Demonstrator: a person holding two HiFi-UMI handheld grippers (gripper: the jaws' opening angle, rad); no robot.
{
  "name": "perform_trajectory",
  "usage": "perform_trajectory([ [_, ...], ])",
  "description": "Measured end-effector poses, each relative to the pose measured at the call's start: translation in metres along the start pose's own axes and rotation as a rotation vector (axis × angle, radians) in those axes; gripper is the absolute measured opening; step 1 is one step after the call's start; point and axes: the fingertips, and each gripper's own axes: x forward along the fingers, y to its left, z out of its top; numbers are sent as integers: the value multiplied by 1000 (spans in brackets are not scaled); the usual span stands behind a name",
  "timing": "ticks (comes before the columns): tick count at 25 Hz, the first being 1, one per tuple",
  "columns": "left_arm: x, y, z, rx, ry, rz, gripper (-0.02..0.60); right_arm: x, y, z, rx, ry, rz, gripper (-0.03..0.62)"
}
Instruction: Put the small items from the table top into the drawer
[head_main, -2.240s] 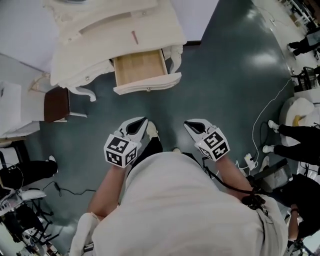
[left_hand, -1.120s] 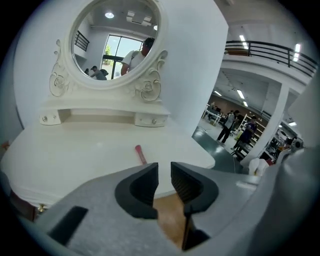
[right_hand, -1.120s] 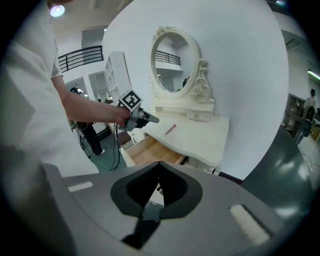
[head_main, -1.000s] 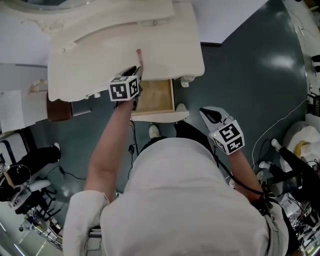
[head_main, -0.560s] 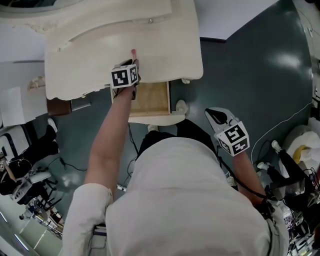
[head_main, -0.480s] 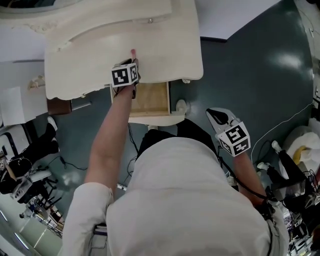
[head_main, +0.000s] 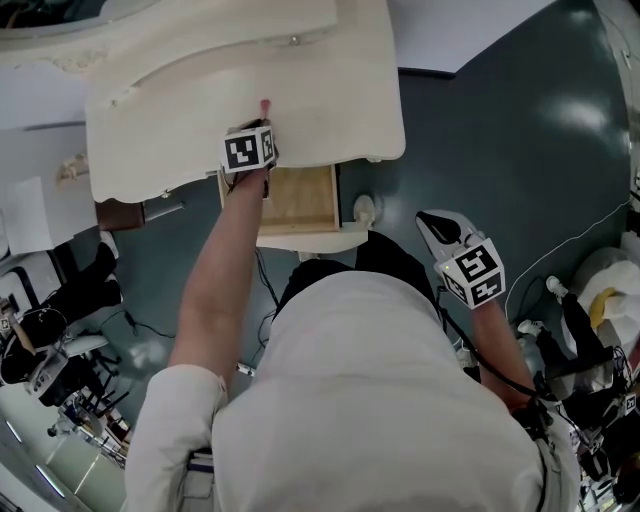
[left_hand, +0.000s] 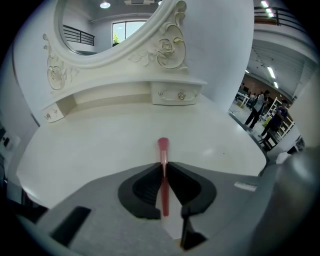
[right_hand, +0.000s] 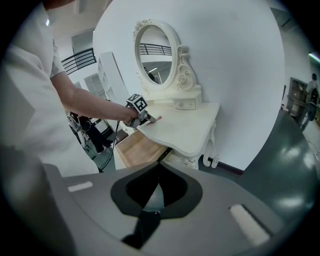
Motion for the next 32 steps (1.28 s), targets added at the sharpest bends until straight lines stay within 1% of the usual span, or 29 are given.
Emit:
perform_trajectory([
  [3, -3, 3, -1, 0, -9, 2, 44, 4, 5, 1, -5, 1, 4, 2],
  [7, -14, 4, -4, -3, -35, -19, 44, 8, 14, 1, -14, 2, 2, 2],
  [11, -29, 12, -9, -7, -52, -53, 44, 20, 31, 12, -27, 0, 7, 2],
  [15, -47, 9, -16, 8, -78, -95, 44, 28, 46, 21, -48, -10, 6, 2],
  [23, -78, 13, -57, 17, -84, -173, 44, 44, 91, 28, -67, -21, -5, 2],
  [26, -85, 20, -79, 22, -73, -200, 44, 54, 112, 29, -70, -20, -12, 2],
  [32, -95, 20, -120, 42, -37, -244, 44, 58, 141, 26, -65, -25, -33, 2],
])
